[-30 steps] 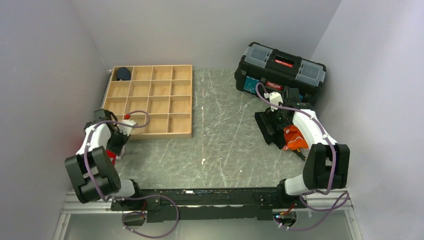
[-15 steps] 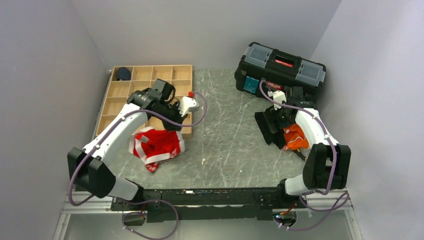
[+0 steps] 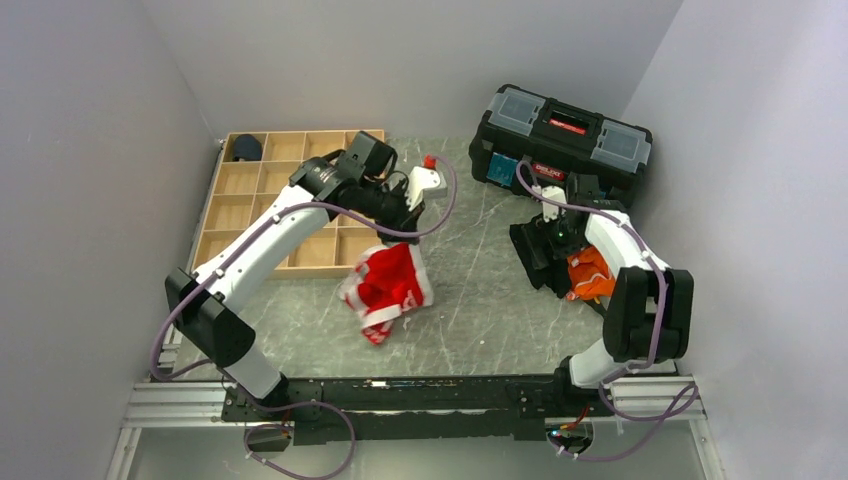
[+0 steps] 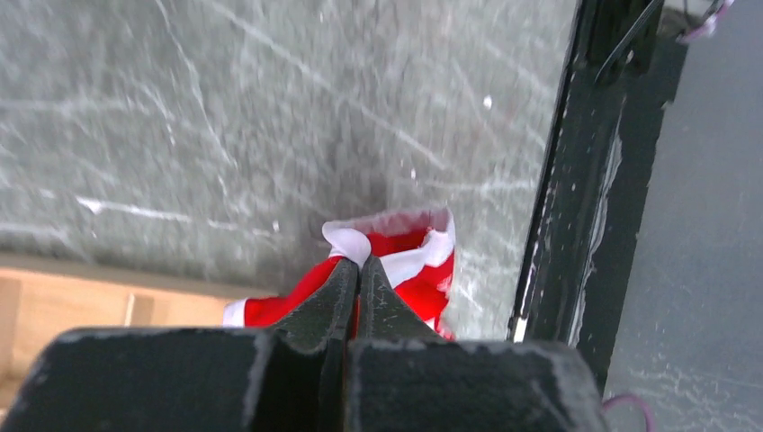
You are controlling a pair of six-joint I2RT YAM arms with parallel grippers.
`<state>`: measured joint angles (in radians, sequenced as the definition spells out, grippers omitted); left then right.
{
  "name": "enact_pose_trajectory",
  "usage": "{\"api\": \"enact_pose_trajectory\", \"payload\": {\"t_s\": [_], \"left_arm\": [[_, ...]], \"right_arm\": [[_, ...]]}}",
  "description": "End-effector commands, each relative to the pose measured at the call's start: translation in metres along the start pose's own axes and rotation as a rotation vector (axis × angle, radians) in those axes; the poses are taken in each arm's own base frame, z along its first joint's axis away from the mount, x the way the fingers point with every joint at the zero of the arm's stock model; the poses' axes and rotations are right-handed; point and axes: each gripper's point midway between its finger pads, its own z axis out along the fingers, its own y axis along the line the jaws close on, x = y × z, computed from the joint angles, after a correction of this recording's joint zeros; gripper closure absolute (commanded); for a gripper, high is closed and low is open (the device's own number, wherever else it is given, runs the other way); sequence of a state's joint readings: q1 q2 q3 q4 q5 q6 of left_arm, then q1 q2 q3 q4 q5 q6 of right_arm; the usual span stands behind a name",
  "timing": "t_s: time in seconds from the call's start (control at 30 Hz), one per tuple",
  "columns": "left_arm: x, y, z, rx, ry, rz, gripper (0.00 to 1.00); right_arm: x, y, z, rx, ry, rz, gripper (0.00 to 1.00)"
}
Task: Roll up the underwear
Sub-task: Pick up the underwear from the corner of the board, then move the underwear to the corner of the board.
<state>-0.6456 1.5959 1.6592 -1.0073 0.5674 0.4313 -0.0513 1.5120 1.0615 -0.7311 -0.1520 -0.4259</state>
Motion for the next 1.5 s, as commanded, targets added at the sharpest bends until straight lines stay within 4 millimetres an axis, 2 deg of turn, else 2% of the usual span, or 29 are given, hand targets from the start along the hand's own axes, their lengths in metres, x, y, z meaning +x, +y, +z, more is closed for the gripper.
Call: {"api": "enact_pose_trajectory", "payload": {"t_s": [0.0, 0.07, 0.13, 0.27, 0.33, 0.37, 0.57, 0.7, 0.97, 1.03, 1.1, 1.2, 1.3, 1.33, 1.37, 1.47], "left_arm": [[-0.051, -0.008, -0.003, 0.075, -0.152, 0.01, 1.0], [-0.053, -0.005, 0.004, 0.086, -0.155, -0.001, 1.0], [-0.046, -0.001, 0.012, 0.086, -0.137, -0.009, 1.0], [-0.028, 0.012, 0.025, 0.036, -0.092, -0.023, 1.0], [-0.021, 0.018, 0.03, 0.007, -0.077, -0.028, 1.0], [-0.018, 0.021, 0.033, -0.006, -0.071, -0.029, 1.0], [-0.009, 0.04, 0.044, -0.072, -0.048, -0.041, 1.0], [-0.009, 0.046, 0.048, -0.085, -0.045, -0.045, 1.0], [-0.017, 0.065, 0.054, -0.143, -0.065, -0.048, 1.0], [-0.025, 0.071, 0.052, -0.154, -0.085, -0.052, 1.0], [-0.036, 0.074, 0.05, -0.153, -0.112, -0.054, 1.0], [-0.047, 0.077, 0.051, -0.148, -0.133, -0.061, 1.0], [-0.063, 0.086, 0.046, -0.179, -0.165, -0.058, 1.0], [-0.07, 0.089, 0.043, -0.188, -0.183, -0.06, 1.0], [-0.078, 0.092, 0.039, -0.191, -0.203, -0.064, 1.0], [-0.102, 0.093, 0.029, -0.18, -0.262, -0.074, 1.0]], "right_arm": [[-0.018, 0.003, 0.015, -0.028, -0.028, 0.01, 0.0], [-0.016, -0.001, 0.026, -0.008, -0.016, 0.009, 0.01], [-0.014, -0.01, 0.038, 0.031, 0.007, 0.006, 0.08], [-0.005, -0.03, 0.051, 0.11, 0.081, -0.009, 0.42], [0.0, -0.043, 0.049, 0.158, 0.112, -0.009, 0.58], [0.002, -0.049, 0.047, 0.174, 0.117, -0.003, 0.63], [0.012, -0.091, 0.017, 0.235, 0.098, 0.086, 0.75], [0.028, -0.116, 0.001, 0.271, 0.114, 0.124, 0.81], [0.064, -0.137, -0.017, 0.293, 0.154, 0.169, 0.85], [0.071, -0.137, -0.023, 0.29, 0.153, 0.179, 0.84], [0.074, -0.132, -0.026, 0.263, 0.144, 0.18, 0.78], [0.067, -0.114, -0.03, 0.188, 0.093, 0.177, 0.49], [0.047, -0.098, -0.042, 0.132, 0.005, 0.169, 0.12], [0.04, -0.092, -0.047, 0.115, -0.03, 0.162, 0.05], [0.031, -0.086, -0.052, 0.098, -0.061, 0.154, 0.01], [0.004, -0.062, -0.069, 0.033, -0.165, 0.099, 0.0]]}}
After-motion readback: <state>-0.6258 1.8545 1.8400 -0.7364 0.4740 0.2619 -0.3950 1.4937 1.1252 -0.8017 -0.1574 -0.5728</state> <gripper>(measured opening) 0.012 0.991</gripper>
